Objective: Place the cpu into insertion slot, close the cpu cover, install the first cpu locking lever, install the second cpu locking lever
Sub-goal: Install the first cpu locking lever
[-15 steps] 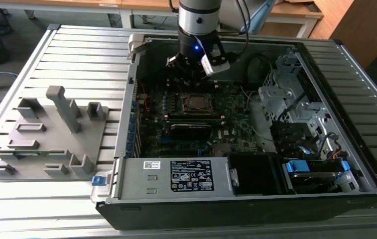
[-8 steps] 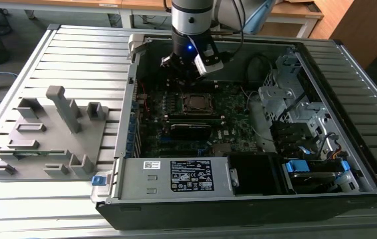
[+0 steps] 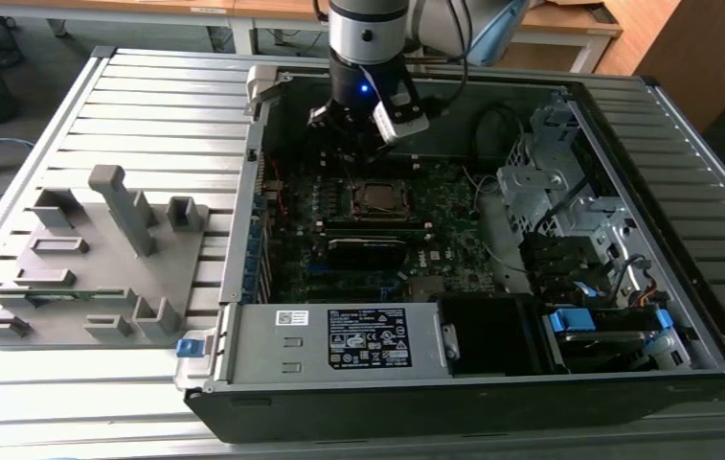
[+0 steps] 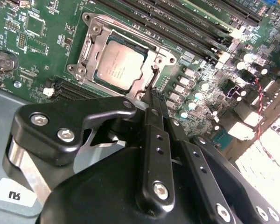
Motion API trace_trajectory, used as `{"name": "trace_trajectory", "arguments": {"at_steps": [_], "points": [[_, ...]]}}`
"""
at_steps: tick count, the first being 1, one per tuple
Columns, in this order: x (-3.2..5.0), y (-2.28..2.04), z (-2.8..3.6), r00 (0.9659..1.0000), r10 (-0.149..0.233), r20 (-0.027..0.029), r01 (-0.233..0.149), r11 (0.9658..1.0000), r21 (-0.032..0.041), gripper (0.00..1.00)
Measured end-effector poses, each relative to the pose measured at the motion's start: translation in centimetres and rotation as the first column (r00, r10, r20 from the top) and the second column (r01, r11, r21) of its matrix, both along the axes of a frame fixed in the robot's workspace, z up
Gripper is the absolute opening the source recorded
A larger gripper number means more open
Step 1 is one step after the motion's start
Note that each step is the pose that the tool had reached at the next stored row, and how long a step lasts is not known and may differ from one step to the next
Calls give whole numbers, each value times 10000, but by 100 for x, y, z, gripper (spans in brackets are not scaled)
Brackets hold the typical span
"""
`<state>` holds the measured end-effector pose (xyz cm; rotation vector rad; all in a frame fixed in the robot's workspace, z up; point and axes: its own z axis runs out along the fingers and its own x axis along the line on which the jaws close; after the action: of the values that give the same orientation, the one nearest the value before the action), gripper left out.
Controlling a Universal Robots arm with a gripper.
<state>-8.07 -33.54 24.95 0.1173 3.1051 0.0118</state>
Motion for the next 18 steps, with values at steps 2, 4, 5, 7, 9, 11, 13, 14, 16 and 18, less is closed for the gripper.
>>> {"name": "trace_trajectory", "arguments": {"at_steps": [2, 4, 5, 7, 9, 11, 13, 14, 16, 18], "points": [[0, 0, 26, 10000, 0, 0, 0, 10000, 0, 11], [0, 0, 48, 10000, -1, 0, 1, 10000, 0, 11], [0, 0, 58, 10000, 0, 0, 0, 10000, 0, 11], [0, 0, 81, 10000, 0, 1, 0, 10000, 1, 11], [0, 0, 101, 10000, -1, 1, 1, 10000, 0, 11], [0, 0, 112, 10000, 0, 0, 0, 10000, 1, 11], [0, 0, 112, 10000, 0, 2, 0, 10000, 2, 11], [0, 0, 112, 10000, 0, 2, 0, 10000, 2, 11], [0, 0, 113, 10000, 0, 0, 0, 10000, 0, 11], [0, 0, 113, 10000, 0, 1, 0, 10000, 0, 11]]}}
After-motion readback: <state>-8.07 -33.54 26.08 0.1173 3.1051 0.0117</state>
